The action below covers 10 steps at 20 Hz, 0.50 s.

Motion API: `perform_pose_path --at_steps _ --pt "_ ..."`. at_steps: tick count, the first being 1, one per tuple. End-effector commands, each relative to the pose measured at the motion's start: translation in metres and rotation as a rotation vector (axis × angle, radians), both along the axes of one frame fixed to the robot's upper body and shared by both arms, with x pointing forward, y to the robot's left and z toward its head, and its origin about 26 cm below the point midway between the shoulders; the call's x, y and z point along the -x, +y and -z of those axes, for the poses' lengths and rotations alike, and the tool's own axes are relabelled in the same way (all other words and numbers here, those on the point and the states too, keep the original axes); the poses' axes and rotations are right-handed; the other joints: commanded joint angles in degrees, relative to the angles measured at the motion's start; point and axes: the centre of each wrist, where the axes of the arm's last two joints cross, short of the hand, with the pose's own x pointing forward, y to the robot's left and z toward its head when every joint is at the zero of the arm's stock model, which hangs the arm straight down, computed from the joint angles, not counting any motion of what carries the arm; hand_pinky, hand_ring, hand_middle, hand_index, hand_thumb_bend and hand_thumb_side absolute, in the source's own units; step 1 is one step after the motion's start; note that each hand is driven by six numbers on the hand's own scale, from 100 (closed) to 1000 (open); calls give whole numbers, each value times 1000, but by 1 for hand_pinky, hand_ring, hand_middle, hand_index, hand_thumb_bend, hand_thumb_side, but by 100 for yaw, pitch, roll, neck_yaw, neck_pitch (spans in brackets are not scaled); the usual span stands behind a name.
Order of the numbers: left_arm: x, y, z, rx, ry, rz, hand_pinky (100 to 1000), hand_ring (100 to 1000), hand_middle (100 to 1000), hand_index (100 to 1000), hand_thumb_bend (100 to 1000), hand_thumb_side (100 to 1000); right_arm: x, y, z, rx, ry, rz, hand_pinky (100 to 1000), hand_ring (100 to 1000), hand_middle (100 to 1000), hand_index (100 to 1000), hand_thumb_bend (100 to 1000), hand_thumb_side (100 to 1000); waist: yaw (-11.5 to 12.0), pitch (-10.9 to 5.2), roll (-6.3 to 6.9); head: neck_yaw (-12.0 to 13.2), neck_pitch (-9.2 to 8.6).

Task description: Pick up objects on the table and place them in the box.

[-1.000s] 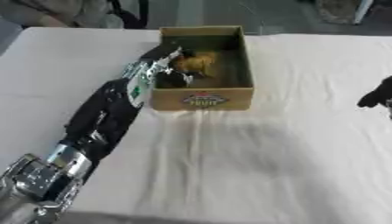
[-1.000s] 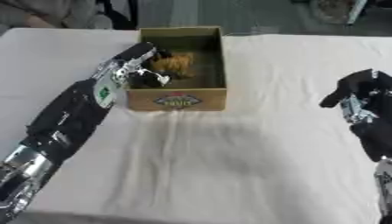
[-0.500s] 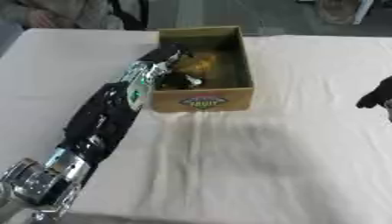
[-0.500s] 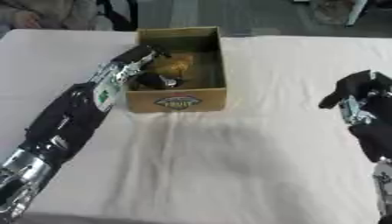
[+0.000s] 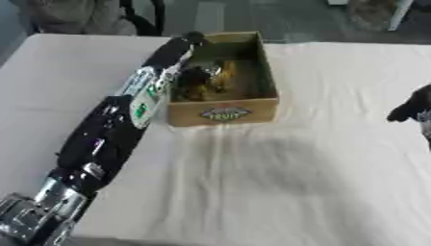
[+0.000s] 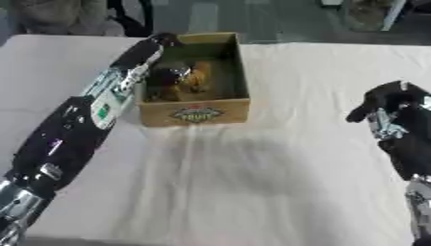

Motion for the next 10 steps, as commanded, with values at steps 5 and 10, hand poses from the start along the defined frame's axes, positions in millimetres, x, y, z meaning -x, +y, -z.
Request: perform_pose_path --at_steps 5,10 --pt "43 -4 -59 184 -176 107 927 905 922 885 241 670 1 -6 -8 8 -26 17 450 400 276 505 100 158 62 -102 -12 -45 -42" --pt "79 0 -79 373 -252 171 895 884 903 869 217 589 1 -7 -7 5 -24 26 450 400 277 505 100 156 91 -116 -10 -77 -62"
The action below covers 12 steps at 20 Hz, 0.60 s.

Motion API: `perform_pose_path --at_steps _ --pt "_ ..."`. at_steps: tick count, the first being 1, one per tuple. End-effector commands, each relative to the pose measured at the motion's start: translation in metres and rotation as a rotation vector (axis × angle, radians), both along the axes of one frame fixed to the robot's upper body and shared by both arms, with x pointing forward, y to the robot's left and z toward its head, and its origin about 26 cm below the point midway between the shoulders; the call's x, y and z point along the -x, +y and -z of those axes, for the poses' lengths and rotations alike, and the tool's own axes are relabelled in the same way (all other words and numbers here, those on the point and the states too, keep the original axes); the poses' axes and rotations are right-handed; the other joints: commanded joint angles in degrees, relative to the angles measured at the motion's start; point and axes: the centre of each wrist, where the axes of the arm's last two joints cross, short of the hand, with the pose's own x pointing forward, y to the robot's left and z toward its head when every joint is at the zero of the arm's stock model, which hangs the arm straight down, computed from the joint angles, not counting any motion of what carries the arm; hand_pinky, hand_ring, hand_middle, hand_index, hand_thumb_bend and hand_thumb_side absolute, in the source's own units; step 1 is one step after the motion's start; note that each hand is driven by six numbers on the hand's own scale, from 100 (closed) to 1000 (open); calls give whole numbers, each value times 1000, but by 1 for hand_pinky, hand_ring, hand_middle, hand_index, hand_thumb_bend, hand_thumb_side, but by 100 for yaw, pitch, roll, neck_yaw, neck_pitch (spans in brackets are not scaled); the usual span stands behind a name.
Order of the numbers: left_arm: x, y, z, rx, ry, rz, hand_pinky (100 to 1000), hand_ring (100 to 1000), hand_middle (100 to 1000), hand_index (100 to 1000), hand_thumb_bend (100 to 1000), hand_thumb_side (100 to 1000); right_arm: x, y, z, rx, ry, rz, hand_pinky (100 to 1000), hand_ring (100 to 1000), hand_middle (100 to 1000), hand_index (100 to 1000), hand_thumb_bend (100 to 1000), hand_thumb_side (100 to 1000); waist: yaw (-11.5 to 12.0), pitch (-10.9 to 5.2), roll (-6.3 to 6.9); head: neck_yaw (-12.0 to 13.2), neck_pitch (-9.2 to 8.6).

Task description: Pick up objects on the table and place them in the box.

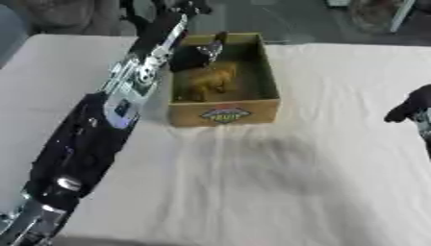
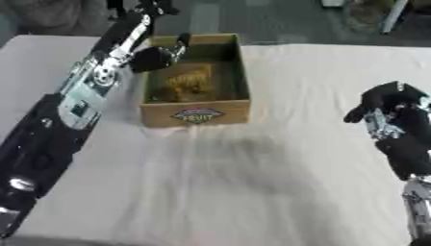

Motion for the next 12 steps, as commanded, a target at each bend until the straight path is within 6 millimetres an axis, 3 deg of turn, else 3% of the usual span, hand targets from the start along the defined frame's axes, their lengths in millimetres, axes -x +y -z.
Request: perform_pose_path --at_steps 1,4,6,10,12 --pt "26 8 -28 99 -90 40 893 883 901 867 215 589 0 -5 -9 9 -29 14 450 400 276 505 100 156 22 -120 -2 -38 -50" --pt "46 13 -31 191 -99 79 872 870 886 858 178 595 1 -7 -7 9 -24 22 450 400 276 505 100 157 63 -143 1 -66 -34" --pt "57 16 -29 260 -91 119 840 862 874 848 100 592 1 -8 -7 9 -23 25 450 400 277 505 100 156 94 -155 -2 -75 -33" --pt "78 30 -13 367 -39 291 785 825 813 819 100 622 2 -10 -6 6 -23 37 450 400 276 505 100 153 141 -178 -9 -101 -24" --pt "85 40 -3 429 -25 314 719 758 747 793 100 660 2 -12 -5 8 -19 44 450 400 276 505 100 155 185 -193 -4 -98 -13"
